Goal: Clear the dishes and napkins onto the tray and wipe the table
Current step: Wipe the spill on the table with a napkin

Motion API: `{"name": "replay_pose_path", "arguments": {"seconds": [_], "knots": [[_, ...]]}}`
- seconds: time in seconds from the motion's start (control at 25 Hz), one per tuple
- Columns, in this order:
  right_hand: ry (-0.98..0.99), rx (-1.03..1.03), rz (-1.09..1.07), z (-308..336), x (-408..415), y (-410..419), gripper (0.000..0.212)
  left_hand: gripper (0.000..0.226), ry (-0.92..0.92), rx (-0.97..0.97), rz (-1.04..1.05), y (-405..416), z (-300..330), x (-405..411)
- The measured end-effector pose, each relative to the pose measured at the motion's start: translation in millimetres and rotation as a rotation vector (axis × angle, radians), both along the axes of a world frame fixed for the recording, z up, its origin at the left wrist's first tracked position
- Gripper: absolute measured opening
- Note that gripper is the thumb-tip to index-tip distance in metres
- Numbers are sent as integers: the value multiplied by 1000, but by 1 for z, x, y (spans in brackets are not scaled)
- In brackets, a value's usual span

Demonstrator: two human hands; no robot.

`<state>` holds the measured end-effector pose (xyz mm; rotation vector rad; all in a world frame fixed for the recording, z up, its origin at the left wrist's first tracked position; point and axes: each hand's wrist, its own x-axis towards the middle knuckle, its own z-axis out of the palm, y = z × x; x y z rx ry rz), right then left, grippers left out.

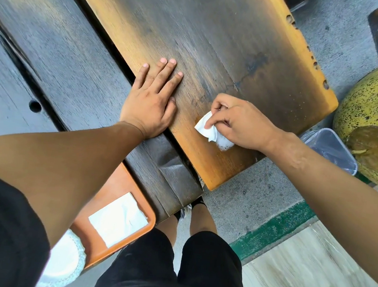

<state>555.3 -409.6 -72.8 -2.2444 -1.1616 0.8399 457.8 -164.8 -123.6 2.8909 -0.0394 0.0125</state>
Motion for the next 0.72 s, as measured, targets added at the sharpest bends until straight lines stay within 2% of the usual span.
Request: {"name": "replay_pose_path", "arguments": {"seconds": [0.32, 0.44, 0.52, 0.56, 0.6, 0.72], "knots": [[113, -140, -27, 24, -56, -64, 13, 61, -8, -4, 4, 0, 0, 0], [103, -211, 62, 21, -70, -79, 13, 61, -18, -8, 1, -2, 1, 1], [114, -259, 109, 24, -69, -84, 5, 62, -8, -9, 8, 0, 0, 0], [139, -266, 74, 29, -65, -87, 5, 62, 0, -9, 8, 0, 0, 0], [161, -252, -12, 33, -58, -87, 15, 63, 4, -8, 8, 0, 0, 0], [182, -77, -438, 39, -33, -78, 33, 63, 0, -3, 9, -1, -1, 0]]}}
